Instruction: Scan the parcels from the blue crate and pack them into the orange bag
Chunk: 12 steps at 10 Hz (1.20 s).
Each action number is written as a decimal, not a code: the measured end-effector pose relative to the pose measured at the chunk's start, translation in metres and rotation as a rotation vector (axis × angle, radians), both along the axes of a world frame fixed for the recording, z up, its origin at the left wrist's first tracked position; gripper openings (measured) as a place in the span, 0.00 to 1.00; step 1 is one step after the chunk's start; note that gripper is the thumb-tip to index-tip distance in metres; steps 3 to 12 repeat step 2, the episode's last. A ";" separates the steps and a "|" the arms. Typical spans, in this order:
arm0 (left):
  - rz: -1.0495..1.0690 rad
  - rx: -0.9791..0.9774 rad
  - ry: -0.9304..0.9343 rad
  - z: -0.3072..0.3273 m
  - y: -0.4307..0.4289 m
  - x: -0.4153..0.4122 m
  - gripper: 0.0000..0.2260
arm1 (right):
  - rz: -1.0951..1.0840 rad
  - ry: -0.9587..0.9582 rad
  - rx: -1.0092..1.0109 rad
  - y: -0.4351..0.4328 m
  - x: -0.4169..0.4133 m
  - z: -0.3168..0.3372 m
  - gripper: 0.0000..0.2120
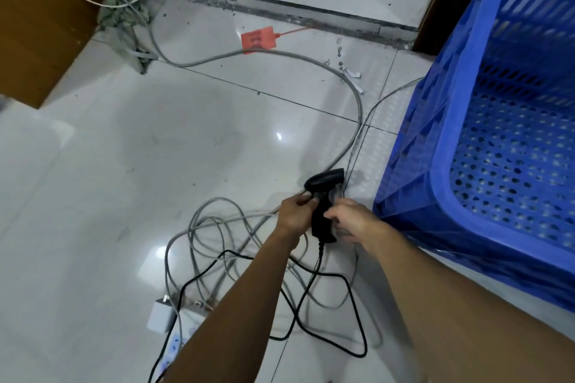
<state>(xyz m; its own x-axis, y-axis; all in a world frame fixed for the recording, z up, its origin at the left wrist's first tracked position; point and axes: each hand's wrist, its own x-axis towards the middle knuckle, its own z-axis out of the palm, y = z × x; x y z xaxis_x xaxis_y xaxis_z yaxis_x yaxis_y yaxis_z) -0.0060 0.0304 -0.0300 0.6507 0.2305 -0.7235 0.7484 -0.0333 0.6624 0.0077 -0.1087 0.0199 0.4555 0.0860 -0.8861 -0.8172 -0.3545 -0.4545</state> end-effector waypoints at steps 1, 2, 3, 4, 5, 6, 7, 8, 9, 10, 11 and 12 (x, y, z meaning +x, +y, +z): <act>0.012 0.003 0.017 -0.007 -0.001 0.000 0.13 | -0.021 -0.031 0.016 0.004 0.000 -0.004 0.29; -0.036 0.130 -0.042 -0.011 0.000 0.001 0.15 | 0.022 -0.092 -0.051 0.012 0.003 -0.011 0.23; -0.036 0.130 -0.042 -0.011 0.000 0.001 0.15 | 0.022 -0.092 -0.051 0.012 0.003 -0.011 0.23; -0.036 0.130 -0.042 -0.011 0.000 0.001 0.15 | 0.022 -0.092 -0.051 0.012 0.003 -0.011 0.23; -0.036 0.130 -0.042 -0.011 0.000 0.001 0.15 | 0.022 -0.092 -0.051 0.012 0.003 -0.011 0.23; -0.036 0.130 -0.042 -0.011 0.000 0.001 0.15 | 0.022 -0.092 -0.051 0.012 0.003 -0.011 0.23; -0.036 0.130 -0.042 -0.011 0.000 0.001 0.15 | 0.022 -0.092 -0.051 0.012 0.003 -0.011 0.23; -0.036 0.130 -0.042 -0.011 0.000 0.001 0.15 | 0.022 -0.092 -0.051 0.012 0.003 -0.011 0.23; -0.036 0.130 -0.042 -0.011 0.000 0.001 0.15 | 0.022 -0.092 -0.051 0.012 0.003 -0.011 0.23; -0.036 0.130 -0.042 -0.011 0.000 0.001 0.15 | 0.022 -0.092 -0.051 0.012 0.003 -0.011 0.23; -0.036 0.130 -0.042 -0.011 0.000 0.001 0.15 | 0.022 -0.092 -0.051 0.012 0.003 -0.011 0.23; -0.036 0.130 -0.042 -0.011 0.000 0.001 0.15 | 0.022 -0.092 -0.051 0.012 0.003 -0.011 0.23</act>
